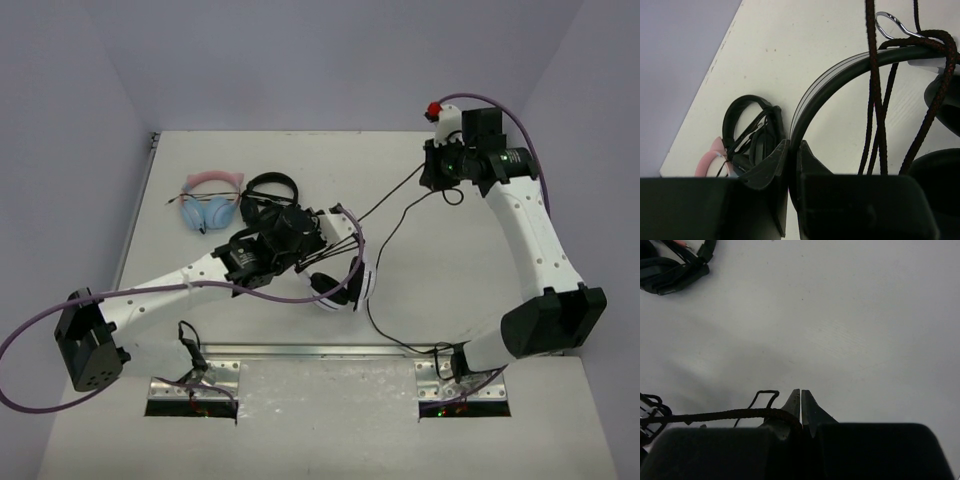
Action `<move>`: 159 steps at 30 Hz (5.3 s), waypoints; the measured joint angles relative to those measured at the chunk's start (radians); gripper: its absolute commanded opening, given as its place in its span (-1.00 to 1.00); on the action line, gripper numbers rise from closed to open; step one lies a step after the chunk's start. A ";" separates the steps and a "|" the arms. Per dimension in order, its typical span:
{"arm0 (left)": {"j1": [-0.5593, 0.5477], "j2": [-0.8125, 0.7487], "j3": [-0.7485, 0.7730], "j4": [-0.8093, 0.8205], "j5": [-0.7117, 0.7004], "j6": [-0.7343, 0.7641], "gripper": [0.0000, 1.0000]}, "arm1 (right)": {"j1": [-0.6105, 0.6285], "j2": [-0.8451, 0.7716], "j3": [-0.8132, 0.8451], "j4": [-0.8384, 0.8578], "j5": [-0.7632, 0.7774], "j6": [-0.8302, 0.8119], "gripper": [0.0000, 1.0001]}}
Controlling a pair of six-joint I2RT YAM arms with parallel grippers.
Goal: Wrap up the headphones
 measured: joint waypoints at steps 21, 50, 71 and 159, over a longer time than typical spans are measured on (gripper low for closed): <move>0.002 -0.027 0.177 -0.156 -0.058 -0.279 -0.99 | -0.135 -0.023 -0.232 0.225 -0.122 0.193 -0.97; 0.001 -0.195 0.615 0.019 -0.303 -0.812 -0.99 | 0.505 0.504 -0.763 2.077 -0.554 1.067 -0.97; 0.311 0.427 1.077 -0.402 -0.664 -0.816 -0.99 | 1.055 -0.404 -1.161 1.407 -0.024 0.478 -0.97; -0.142 -0.343 0.196 -0.402 -0.019 -0.789 -0.99 | 0.071 -0.378 -0.510 0.401 -0.205 0.130 -0.97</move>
